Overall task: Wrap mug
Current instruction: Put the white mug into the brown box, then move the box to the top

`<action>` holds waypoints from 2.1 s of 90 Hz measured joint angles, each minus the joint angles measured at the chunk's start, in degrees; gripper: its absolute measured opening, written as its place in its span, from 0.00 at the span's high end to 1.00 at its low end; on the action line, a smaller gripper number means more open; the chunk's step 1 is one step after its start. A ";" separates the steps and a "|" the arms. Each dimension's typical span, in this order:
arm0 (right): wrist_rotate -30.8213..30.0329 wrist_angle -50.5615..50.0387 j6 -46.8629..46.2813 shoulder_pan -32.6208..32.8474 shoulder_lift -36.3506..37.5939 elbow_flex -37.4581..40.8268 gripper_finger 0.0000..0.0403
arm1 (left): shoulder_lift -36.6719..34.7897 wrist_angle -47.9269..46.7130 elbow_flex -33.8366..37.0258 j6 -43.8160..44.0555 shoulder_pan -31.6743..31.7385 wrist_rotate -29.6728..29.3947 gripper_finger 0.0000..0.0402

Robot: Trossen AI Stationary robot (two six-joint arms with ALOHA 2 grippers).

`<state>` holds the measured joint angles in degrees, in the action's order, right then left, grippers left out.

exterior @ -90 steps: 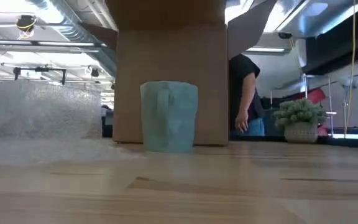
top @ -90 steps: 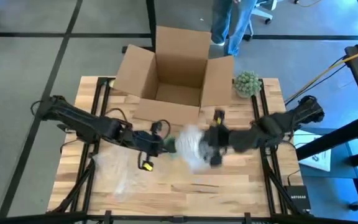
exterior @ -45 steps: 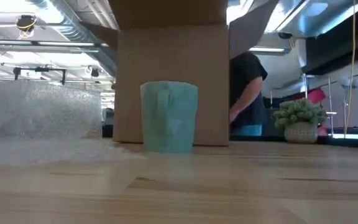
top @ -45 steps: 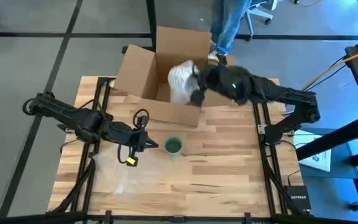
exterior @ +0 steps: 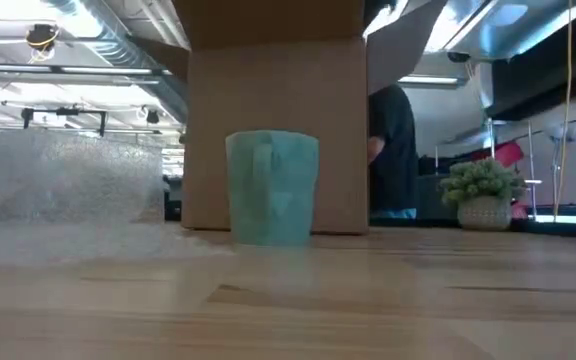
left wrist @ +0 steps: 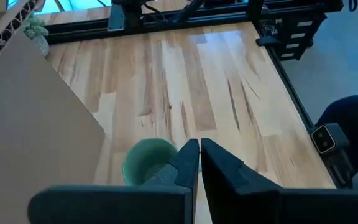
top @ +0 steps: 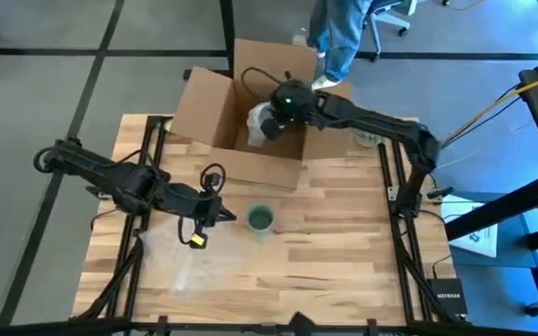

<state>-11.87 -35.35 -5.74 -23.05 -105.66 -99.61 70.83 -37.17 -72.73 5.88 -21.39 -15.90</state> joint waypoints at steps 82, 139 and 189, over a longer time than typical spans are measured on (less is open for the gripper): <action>6.48 -5.59 -1.49 -0.26 -11.41 -2.53 0.52 | 0.76 0.01 0.20 0.76 -0.02 0.00 1.00; 8.42 -36.84 0.13 16.13 7.51 -17.92 0.41 | 0.42 -1.72 0.20 0.15 -0.41 -1.25 1.00; -26.83 -17.07 -31.82 50.51 23.14 26.84 0.41 | 0.42 -2.47 0.20 -1.02 -0.39 -1.31 1.00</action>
<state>-38.70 -52.42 -37.55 27.46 -82.52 -72.77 71.24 -39.64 -72.53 4.86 -21.78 -17.21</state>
